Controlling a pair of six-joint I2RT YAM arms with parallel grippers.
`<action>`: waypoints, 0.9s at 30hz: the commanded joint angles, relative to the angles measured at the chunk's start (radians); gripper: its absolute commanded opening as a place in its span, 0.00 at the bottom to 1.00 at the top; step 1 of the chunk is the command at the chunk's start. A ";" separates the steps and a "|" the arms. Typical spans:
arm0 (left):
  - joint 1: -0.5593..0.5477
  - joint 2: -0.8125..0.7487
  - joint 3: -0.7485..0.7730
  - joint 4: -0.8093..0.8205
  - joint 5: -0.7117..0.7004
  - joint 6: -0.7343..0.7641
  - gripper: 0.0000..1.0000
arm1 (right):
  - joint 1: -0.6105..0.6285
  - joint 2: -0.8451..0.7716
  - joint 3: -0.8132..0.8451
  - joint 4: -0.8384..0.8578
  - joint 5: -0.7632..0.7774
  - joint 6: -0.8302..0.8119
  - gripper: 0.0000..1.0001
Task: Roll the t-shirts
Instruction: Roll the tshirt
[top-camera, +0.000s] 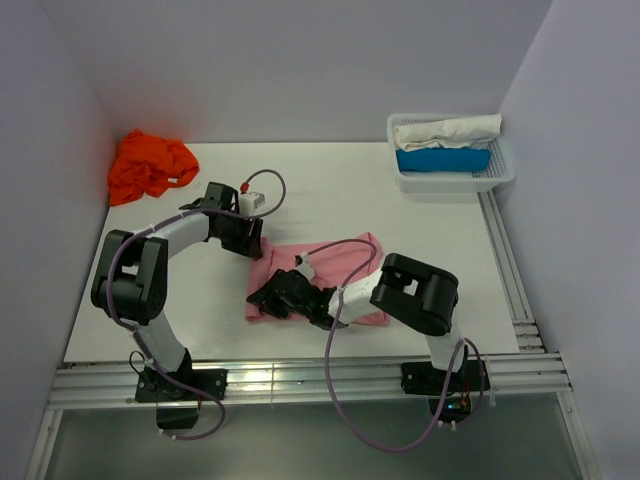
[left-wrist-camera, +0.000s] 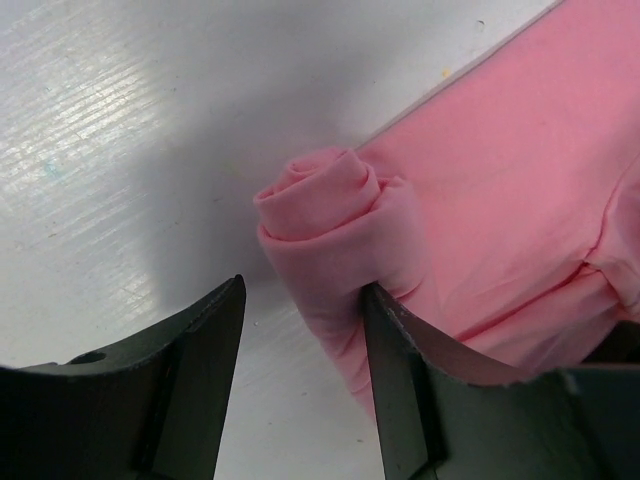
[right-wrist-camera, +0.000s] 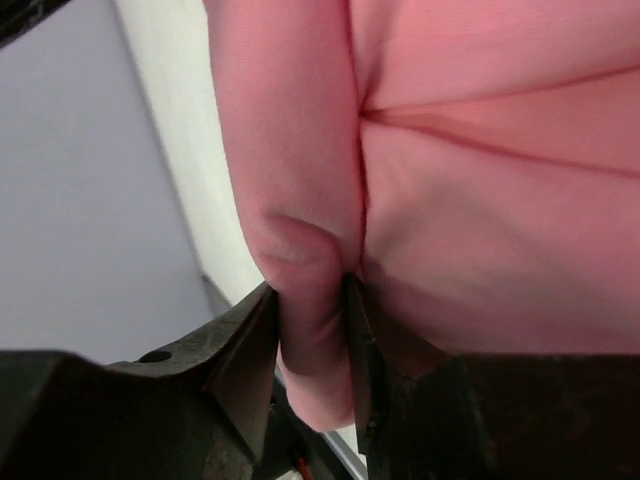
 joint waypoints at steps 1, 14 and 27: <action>-0.019 -0.022 0.012 0.041 -0.062 -0.015 0.56 | 0.039 -0.061 0.075 -0.319 0.074 -0.060 0.40; -0.053 -0.042 0.012 0.037 -0.104 -0.015 0.55 | 0.125 -0.029 0.627 -1.183 0.337 -0.166 0.50; -0.062 -0.042 0.003 0.037 -0.108 -0.012 0.55 | 0.132 0.136 0.932 -1.421 0.467 -0.239 0.51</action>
